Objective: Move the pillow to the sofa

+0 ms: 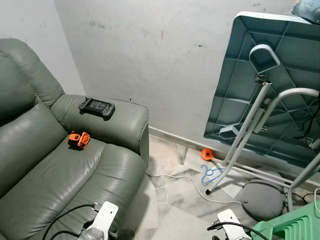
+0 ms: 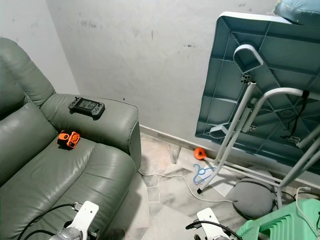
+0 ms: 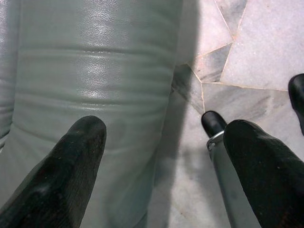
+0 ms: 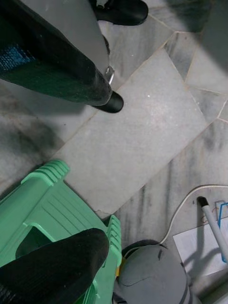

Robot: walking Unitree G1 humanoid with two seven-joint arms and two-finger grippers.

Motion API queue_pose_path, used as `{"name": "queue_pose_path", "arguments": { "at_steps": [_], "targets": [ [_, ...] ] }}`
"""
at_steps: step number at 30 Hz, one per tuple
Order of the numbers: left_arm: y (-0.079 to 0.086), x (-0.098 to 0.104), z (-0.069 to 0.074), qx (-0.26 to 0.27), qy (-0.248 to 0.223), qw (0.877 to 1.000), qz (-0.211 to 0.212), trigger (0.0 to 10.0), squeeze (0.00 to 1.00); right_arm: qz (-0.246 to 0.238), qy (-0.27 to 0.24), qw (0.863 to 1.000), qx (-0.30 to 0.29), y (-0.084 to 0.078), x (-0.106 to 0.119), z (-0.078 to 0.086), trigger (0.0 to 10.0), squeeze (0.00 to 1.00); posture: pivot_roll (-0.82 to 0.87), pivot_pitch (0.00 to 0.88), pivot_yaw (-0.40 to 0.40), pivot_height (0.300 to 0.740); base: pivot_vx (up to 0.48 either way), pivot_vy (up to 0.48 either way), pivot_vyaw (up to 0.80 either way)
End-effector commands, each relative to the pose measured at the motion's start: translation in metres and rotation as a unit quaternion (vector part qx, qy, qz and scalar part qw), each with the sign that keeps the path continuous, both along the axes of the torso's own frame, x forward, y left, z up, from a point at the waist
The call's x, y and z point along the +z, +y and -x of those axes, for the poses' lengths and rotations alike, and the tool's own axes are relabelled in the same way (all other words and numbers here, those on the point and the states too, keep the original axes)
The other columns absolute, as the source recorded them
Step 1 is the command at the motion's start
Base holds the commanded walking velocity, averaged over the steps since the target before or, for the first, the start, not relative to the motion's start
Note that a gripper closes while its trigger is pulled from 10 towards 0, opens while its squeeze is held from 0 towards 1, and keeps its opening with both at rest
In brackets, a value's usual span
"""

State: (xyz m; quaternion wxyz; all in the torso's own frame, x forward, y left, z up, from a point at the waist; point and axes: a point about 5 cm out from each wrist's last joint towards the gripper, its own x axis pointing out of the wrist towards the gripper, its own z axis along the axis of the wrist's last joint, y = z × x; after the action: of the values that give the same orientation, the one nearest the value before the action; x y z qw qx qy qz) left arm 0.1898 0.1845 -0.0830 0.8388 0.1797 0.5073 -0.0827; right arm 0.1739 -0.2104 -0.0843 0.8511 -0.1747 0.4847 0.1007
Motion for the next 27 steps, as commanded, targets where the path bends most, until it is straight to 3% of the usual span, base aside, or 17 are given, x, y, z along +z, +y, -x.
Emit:
{"name": "queue_pose_path", "arguments": {
  "at_steps": [1,27],
  "targets": [
    [0.0037,0.0007,-0.0006,-0.003,0.002,1.0,-0.008,10.0,0.0,0.006,0.0,1.0,0.007,-0.0018,0.0006,-0.0004,10.0,0.0,-0.13,0.0,0.015,0.74,0.0,0.0,0.0],
    [0.0049,0.0025,-0.0039,-0.002,-0.001,1.0,-0.012,10.0,0.0,0.027,0.011,0.999,0.015,-0.0066,-0.0014,0.0051,10.0,0.0,-0.13,0.0,0.016,0.74,0.0,0.0,0.0]
  ]
}}
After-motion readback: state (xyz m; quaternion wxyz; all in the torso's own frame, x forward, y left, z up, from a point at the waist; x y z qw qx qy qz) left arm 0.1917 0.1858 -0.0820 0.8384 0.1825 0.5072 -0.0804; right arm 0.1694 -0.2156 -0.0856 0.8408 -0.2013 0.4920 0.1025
